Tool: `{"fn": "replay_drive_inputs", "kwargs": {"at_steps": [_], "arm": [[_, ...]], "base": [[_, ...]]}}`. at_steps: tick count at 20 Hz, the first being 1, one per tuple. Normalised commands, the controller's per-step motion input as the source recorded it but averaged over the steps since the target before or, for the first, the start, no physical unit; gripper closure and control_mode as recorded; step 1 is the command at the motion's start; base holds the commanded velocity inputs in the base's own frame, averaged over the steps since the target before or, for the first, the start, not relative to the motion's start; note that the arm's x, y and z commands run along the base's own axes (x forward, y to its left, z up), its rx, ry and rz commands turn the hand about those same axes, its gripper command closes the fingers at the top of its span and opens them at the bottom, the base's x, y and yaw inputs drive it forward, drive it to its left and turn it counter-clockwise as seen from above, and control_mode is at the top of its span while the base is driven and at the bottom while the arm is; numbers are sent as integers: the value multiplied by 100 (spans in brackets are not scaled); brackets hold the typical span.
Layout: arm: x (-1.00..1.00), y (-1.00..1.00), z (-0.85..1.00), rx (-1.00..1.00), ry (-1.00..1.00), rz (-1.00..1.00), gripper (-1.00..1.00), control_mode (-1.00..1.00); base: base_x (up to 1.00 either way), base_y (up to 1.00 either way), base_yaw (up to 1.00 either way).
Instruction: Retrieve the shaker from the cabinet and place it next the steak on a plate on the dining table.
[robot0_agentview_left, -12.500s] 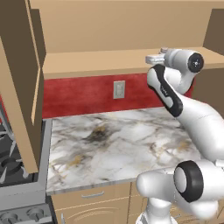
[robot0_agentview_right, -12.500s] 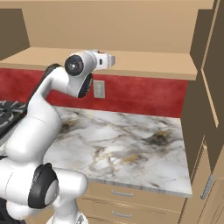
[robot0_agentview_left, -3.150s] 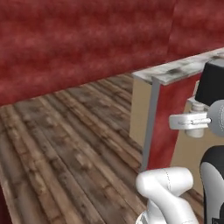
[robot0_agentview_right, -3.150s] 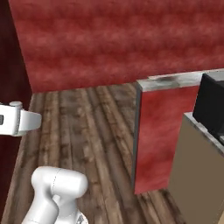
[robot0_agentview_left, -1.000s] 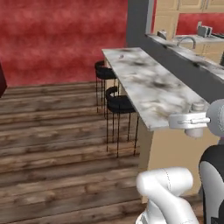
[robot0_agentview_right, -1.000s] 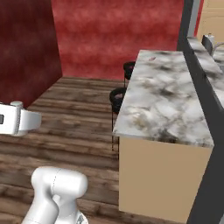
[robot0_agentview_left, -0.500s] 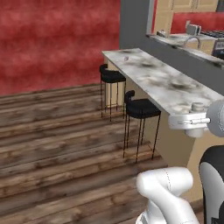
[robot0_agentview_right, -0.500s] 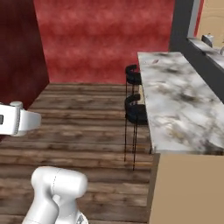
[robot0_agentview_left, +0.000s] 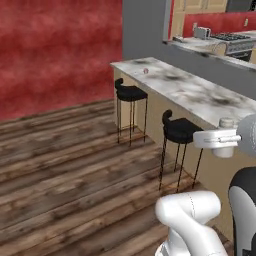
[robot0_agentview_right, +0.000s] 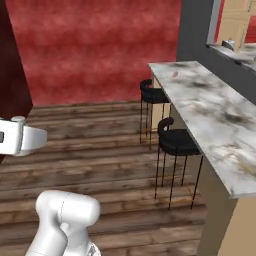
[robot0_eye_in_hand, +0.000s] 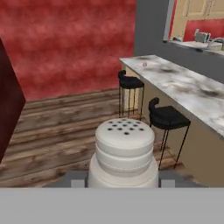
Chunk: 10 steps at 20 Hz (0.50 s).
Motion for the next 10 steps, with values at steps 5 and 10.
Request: {"fn": "replay_drive_inputs", "kwargs": {"at_steps": [5, 10], "arm": [[0, 0, 0, 0, 0, 0, 100, 100], [0, 0, 0, 0, 0, 0, 100, 100]], "base": [[71, 100, -41], [76, 100, -48]]}}
